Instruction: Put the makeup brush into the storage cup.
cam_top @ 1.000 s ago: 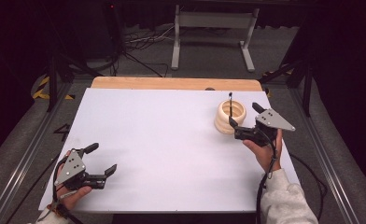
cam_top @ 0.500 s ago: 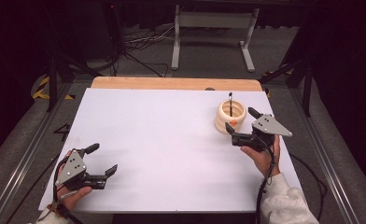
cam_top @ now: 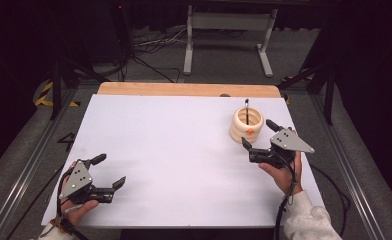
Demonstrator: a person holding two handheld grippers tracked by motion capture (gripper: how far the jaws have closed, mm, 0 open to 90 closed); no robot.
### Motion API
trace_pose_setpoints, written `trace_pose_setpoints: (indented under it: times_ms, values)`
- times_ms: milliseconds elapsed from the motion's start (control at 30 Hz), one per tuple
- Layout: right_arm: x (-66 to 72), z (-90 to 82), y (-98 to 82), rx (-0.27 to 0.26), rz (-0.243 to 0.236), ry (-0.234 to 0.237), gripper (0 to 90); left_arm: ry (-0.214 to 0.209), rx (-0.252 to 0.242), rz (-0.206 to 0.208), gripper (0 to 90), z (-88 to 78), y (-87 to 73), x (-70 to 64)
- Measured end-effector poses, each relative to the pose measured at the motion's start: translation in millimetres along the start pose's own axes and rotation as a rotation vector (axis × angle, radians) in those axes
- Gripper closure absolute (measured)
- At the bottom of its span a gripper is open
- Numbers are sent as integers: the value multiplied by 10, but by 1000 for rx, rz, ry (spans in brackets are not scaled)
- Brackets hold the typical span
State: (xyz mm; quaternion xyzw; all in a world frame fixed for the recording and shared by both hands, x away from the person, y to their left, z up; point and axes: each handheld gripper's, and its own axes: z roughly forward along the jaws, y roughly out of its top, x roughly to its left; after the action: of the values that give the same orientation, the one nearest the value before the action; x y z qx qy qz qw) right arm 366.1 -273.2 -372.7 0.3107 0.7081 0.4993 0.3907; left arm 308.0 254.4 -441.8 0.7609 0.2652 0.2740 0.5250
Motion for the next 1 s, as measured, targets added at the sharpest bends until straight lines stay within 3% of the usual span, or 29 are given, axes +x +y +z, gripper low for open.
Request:
trace_pose_setpoints:
  times_ms: [1000]
  values:
    - [141,-189,-177,49,-46,55,56,-7,9,10,65,7,-1,-11]
